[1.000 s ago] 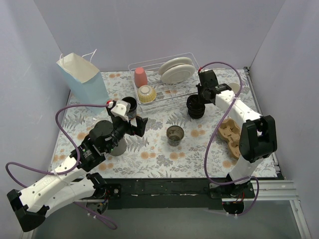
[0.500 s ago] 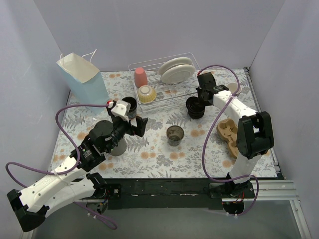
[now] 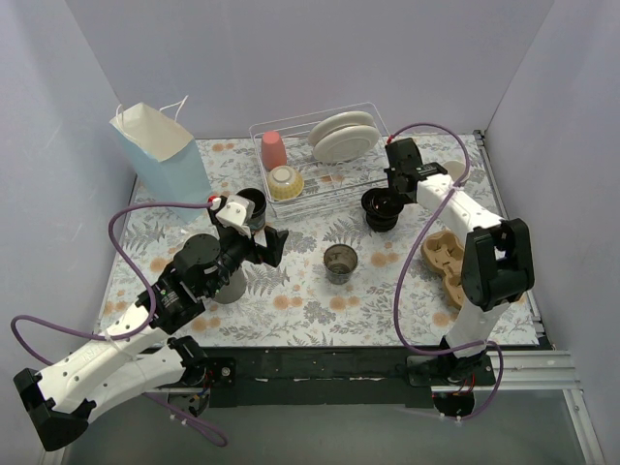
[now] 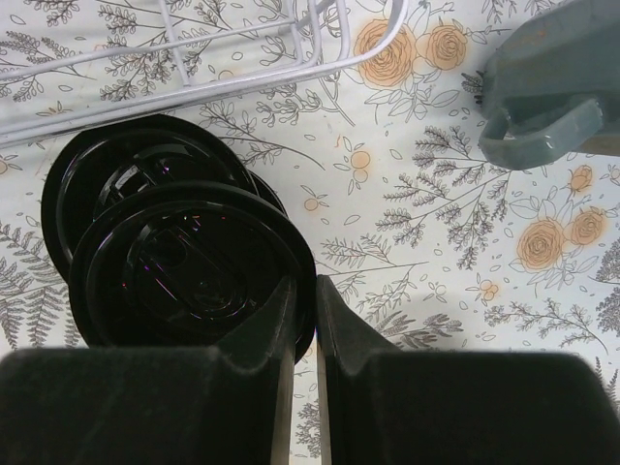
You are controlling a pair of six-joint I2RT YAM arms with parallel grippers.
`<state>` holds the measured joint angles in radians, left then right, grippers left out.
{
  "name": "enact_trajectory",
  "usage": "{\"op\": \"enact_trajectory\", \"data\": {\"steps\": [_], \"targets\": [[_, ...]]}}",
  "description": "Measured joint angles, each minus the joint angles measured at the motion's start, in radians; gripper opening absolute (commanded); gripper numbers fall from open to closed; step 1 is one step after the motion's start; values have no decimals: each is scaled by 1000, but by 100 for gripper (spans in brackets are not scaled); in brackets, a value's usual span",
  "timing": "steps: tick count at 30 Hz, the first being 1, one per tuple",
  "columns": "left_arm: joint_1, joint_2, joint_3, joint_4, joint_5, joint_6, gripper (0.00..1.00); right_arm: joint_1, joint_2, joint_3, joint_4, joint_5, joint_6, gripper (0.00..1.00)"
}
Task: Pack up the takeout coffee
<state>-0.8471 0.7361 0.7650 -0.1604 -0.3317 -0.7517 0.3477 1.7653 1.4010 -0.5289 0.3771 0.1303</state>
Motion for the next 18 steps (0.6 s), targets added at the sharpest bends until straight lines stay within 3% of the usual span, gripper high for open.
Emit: {"op": "enact_trajectory", "data": {"steps": [8, 18], "targets": [[0, 16, 0, 0, 15, -8, 98, 0, -100, -5, -19, -61, 7, 11], [0, 148, 104, -50, 127, -65, 98, 0, -395, -171, 47, -342, 77, 11]]}}
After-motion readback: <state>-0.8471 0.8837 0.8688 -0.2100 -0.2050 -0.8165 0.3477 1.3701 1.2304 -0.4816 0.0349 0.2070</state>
